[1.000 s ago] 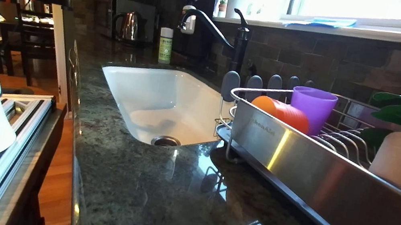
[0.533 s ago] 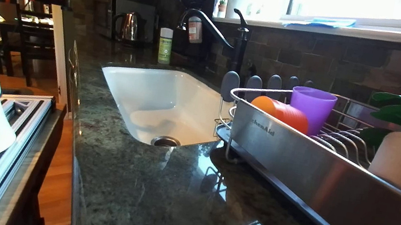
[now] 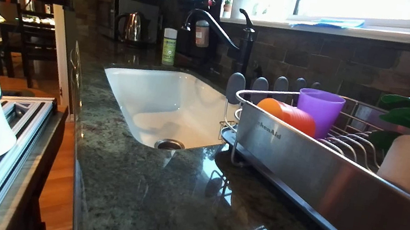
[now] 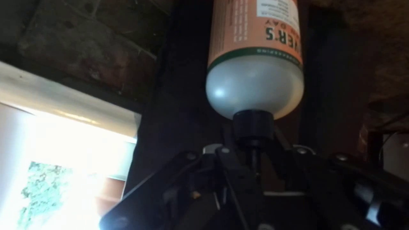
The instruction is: Put the pump bottle on the counter.
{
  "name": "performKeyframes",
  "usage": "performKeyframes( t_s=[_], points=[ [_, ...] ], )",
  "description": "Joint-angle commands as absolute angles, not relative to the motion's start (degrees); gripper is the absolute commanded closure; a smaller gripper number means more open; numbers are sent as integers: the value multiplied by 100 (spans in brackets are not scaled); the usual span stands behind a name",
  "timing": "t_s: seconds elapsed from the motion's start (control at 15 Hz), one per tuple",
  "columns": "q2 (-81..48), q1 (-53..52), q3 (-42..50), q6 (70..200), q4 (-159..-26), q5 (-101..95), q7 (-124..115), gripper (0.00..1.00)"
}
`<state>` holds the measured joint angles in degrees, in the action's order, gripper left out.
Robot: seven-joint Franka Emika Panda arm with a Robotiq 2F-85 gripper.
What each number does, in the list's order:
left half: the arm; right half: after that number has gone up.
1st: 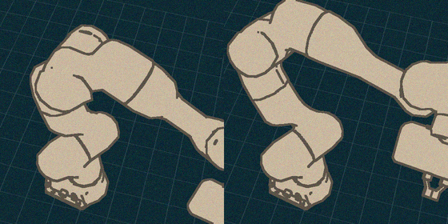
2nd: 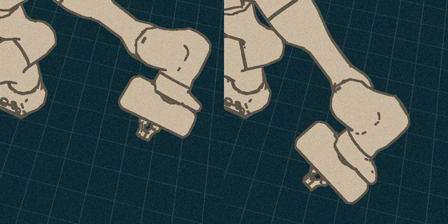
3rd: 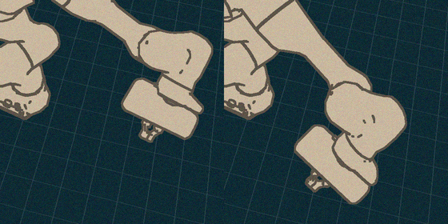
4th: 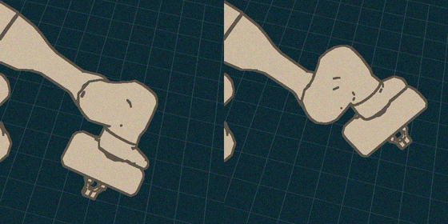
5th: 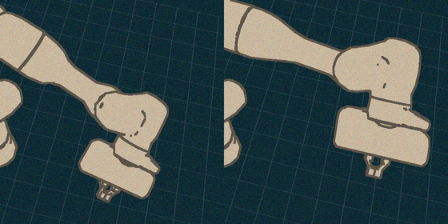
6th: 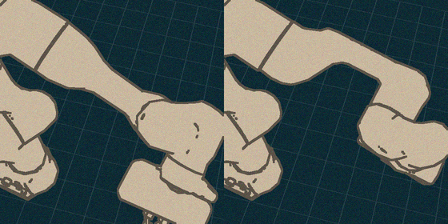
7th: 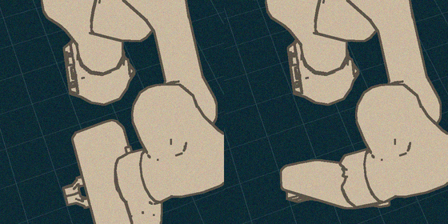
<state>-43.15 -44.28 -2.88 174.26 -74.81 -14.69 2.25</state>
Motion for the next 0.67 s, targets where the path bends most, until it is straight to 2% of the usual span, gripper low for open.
performKeyframes(
  t_s=[0.0,0.33,0.6],
  points=[
    [-4080,-4655,18,18128,-8019,-1372,-344,92],
    [-4109,-4542,-264,18567,-8396,-1200,-724,92],
    [-4050,-4413,-597,18390,-8663,-1099,-927,92]
  ],
)
